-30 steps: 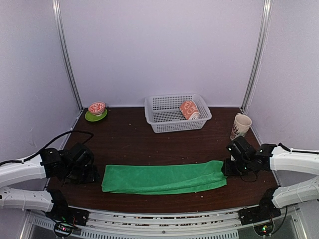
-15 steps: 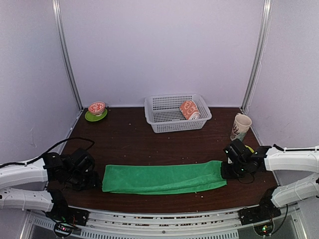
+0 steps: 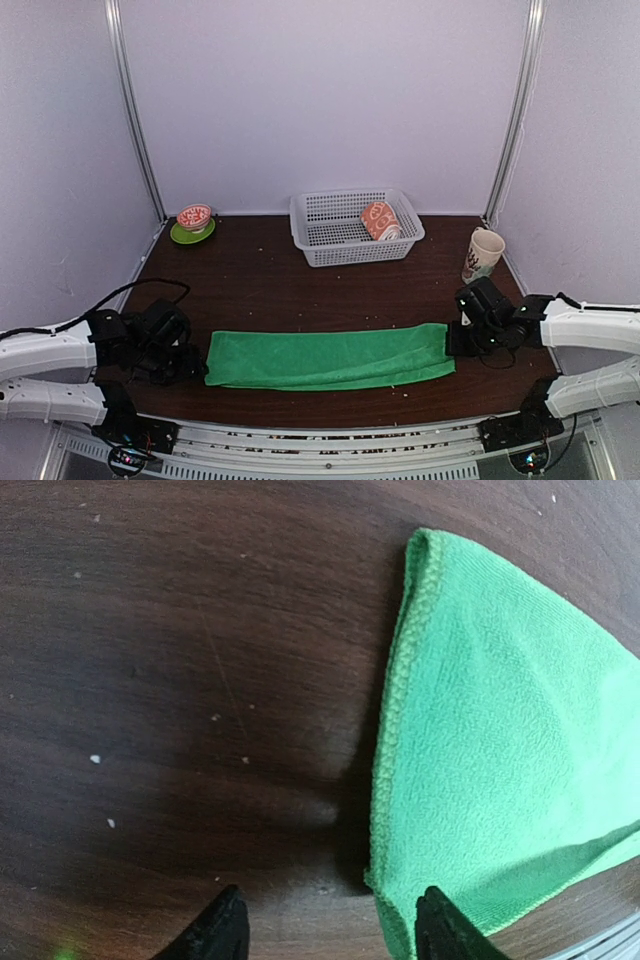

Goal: Roll the towels
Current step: Pick up the towel from the center of the board.

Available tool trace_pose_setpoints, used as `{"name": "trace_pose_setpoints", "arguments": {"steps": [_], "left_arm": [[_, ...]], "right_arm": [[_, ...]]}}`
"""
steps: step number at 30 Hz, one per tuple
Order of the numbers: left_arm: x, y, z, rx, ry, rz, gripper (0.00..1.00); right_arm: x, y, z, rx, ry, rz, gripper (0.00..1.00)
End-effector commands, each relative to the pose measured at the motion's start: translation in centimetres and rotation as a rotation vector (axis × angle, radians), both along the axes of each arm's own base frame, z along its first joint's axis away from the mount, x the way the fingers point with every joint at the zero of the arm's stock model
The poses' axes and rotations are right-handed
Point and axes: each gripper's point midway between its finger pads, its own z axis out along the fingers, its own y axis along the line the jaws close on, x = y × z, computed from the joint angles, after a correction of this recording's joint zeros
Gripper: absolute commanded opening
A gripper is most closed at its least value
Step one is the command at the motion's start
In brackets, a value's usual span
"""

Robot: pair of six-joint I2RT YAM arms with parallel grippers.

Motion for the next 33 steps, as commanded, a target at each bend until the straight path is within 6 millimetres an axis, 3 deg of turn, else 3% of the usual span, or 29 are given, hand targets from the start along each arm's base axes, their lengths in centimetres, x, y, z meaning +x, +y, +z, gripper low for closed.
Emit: {"name": "trace_pose_setpoints", "arguments": {"steps": [1,9,13,19,22,25,33], "left_arm": [[0.1,-1.1,-0.2,-0.056,0.002,-0.003,0.56],[0.1,-2.0,-0.4,-0.098,0.012,-0.016,0.50],[0.1,-2.6,-0.8,-0.108,0.019,-0.033,0.42],[0.4,-3.3,-0.8,-0.120,0.022,-0.053,0.23],[0.6,-3.3,-0.5,-0.121,0.009,-0.057,0.02],[1.0,-3.1,0.6,-0.115,-0.023,-0.047,0.00],[4.5,-3.2,6.7,-0.088,-0.187,-0.059,0.00]], "right_arm": [[-0.1,-0.8,0.2,-0.021,-0.014,-0.012,0.00],[0.0,-0.7,0.2,-0.017,-0.015,-0.009,0.00],[0.0,-0.5,0.3,-0.012,-0.015,-0.005,0.00],[0.1,-0.3,0.6,-0.001,-0.017,-0.003,0.00],[0.1,-0.3,0.9,0.002,-0.022,-0.006,0.00],[0.4,-0.2,1.9,0.013,-0.041,-0.007,0.00],[2.5,-0.2,6.1,0.004,-0.140,-0.024,0.00]]}}
